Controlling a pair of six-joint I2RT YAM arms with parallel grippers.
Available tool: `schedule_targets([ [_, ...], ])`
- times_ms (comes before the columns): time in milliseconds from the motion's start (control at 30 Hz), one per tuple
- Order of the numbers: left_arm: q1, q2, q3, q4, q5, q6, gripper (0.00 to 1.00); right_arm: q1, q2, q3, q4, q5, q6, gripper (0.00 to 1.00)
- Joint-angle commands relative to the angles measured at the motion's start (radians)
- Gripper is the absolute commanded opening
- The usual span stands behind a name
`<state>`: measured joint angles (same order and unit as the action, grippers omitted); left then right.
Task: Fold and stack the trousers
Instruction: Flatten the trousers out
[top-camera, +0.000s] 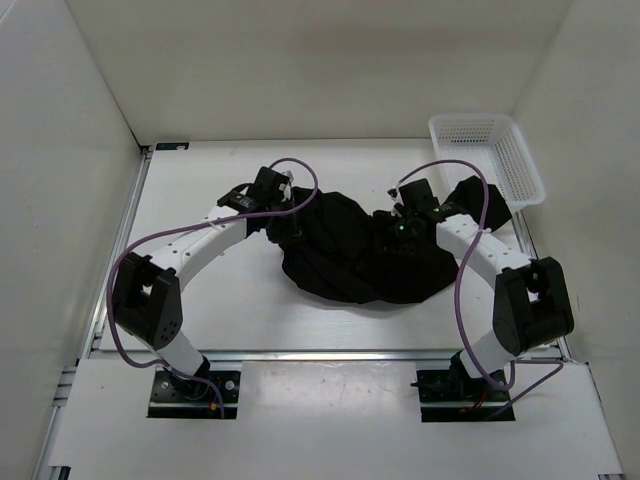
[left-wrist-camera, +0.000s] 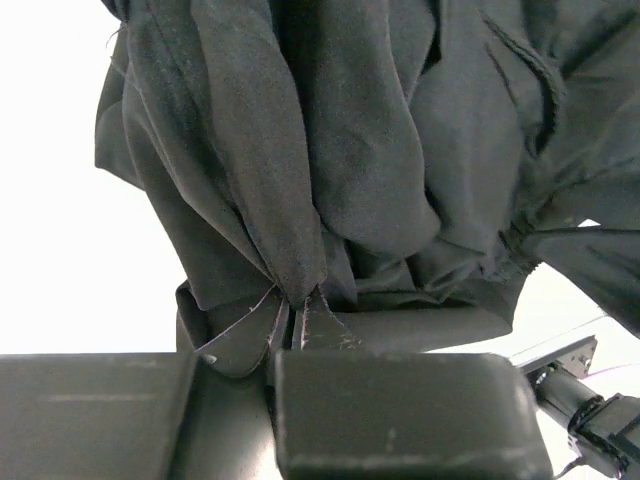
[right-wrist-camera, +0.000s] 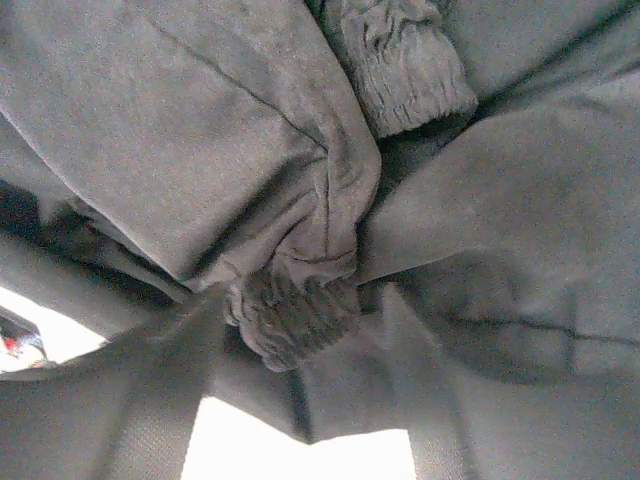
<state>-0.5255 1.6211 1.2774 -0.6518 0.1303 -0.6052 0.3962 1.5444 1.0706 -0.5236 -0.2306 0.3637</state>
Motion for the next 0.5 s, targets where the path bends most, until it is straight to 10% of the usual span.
schedule_targets([
  [0, -0.004, -0.062, 0.031, -0.005, 0.029, 0.028, 0.1, 0.009, -0.035, 0.038, -0.015, 0.002, -0.002, 0.79],
  [167, -0.004, -0.063, 0.031, -0.025, 0.029, 0.028, 0.1, 0.085, 0.002, 0.048, -0.015, 0.014, 0.007, 0.84],
  [267, -0.004, -0.063, 0.04, -0.034, 0.029, 0.038, 0.1, 0.119, 0.049, 0.068, -0.006, 0.056, 0.017, 0.6],
  [300, -0.004, -0.063, 0.04, -0.034, 0.029, 0.038, 0.1, 0.119, 0.059, 0.068, -0.006, 0.086, 0.017, 0.3],
  [367, -0.004, -0.081, 0.068, -0.045, 0.02, 0.06, 0.1, 0.119, 0.059, 0.113, -0.022, 0.132, 0.017, 0.06],
  [467, 0.037, -0.081, 0.17, -0.127, -0.032, 0.116, 0.1, 0.061, 0.059, 0.24, -0.084, 0.183, -0.009, 0.0],
])
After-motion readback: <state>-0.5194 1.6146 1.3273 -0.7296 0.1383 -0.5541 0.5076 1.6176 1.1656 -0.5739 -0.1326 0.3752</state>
